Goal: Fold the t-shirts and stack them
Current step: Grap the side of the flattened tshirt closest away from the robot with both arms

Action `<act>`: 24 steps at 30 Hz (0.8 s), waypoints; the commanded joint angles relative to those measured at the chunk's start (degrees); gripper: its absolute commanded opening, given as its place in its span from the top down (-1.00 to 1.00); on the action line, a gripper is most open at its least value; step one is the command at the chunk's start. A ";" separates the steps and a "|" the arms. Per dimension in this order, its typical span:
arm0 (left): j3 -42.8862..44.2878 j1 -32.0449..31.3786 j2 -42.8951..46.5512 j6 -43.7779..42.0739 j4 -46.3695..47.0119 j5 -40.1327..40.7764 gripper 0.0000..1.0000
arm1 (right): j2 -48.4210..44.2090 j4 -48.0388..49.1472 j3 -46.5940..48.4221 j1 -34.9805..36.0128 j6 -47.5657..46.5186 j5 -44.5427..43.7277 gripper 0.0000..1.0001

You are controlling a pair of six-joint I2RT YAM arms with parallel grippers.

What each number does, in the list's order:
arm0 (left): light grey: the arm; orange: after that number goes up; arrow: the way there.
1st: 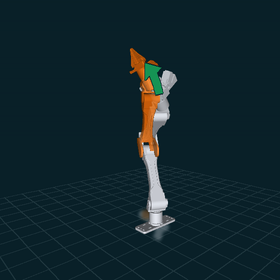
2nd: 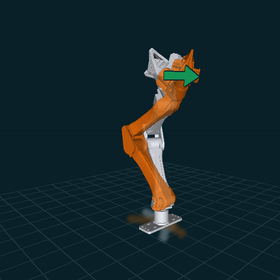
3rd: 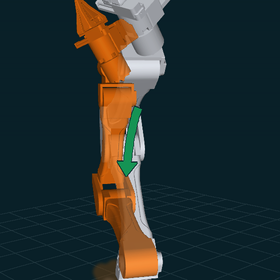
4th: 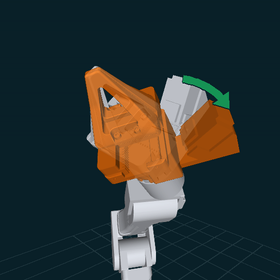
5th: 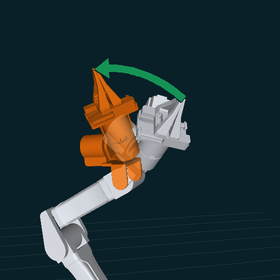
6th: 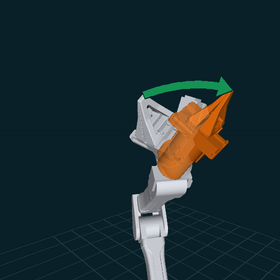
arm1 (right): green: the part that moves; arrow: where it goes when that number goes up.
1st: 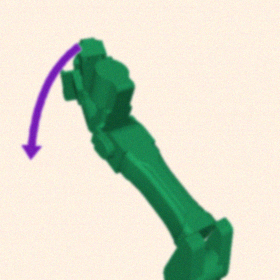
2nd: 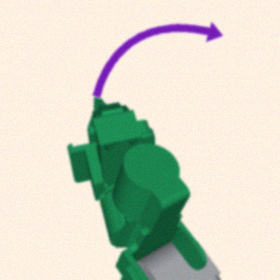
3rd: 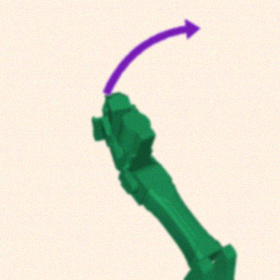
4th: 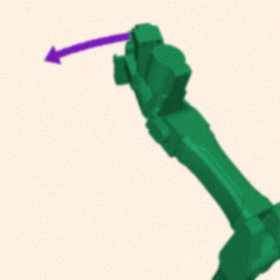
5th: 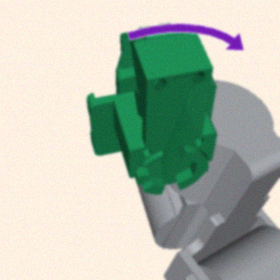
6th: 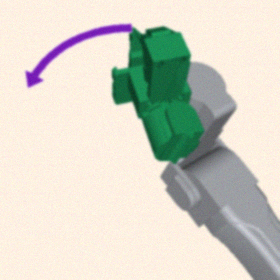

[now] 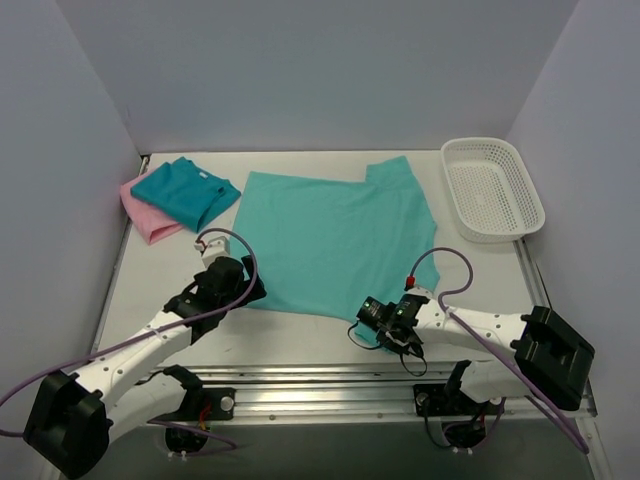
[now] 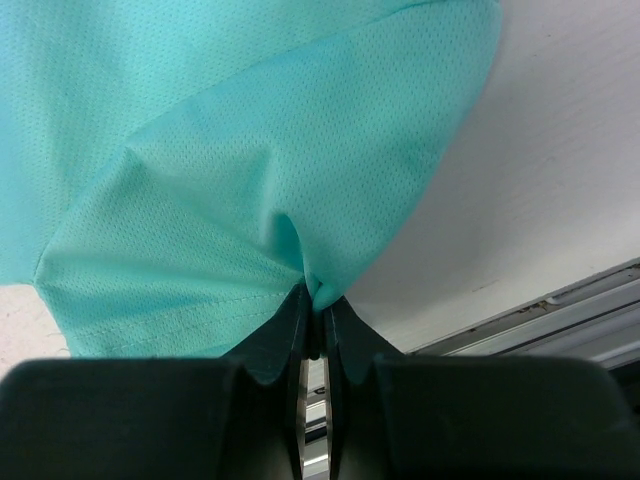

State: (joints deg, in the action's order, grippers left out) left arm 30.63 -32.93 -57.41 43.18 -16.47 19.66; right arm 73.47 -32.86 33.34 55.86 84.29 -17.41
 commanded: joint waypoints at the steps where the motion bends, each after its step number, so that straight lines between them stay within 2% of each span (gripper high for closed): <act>1: 2.93 -0.38 1.68 2.95 -6.18 3.44 -0.96 | 1.85 -4.84 -0.21 -0.22 -0.71 -0.78 1.00; 2: 4.07 -0.56 3.16 4.53 -10.99 4.32 -0.96 | 1.76 -5.28 0.40 -0.22 -0.71 -1.05 1.00; 5: 3.56 -1.00 7.90 9.90 -16.64 6.53 -0.96 | 0.71 -5.63 1.02 -0.22 -0.97 -1.66 1.00; 10: -0.13 -1.26 12.32 18.42 -22.20 10.66 -0.97 | 0.53 -4.58 2.51 -0.13 -2.29 -2.54 1.00; 13: -2.15 -1.26 10.66 20.89 -21.15 11.98 -1.00 | 0.80 -3.62 3.65 -0.13 -3.60 -3.16 1.00; 15: -2.33 -1.17 9.34 22.03 -19.48 12.51 -0.82 | 0.88 -2.91 4.18 -0.13 -4.22 -3.25 1.00; 19: -3.30 -1.26 6.35 21.77 -12.64 11.37 -0.63 | 0.80 -3.00 5.42 -0.13 -5.63 -4.21 1.00; 24: -3.47 -1.35 -1.47 24.58 -9.29 12.50 -0.62 | -1.57 -4.49 6.03 -0.22 -6.77 -5.53 1.00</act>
State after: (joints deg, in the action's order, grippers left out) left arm 27.24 -34.04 -56.16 64.95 -30.28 30.15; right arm 73.69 -33.45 37.82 55.86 78.61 -19.35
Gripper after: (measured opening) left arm 0.812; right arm 0.026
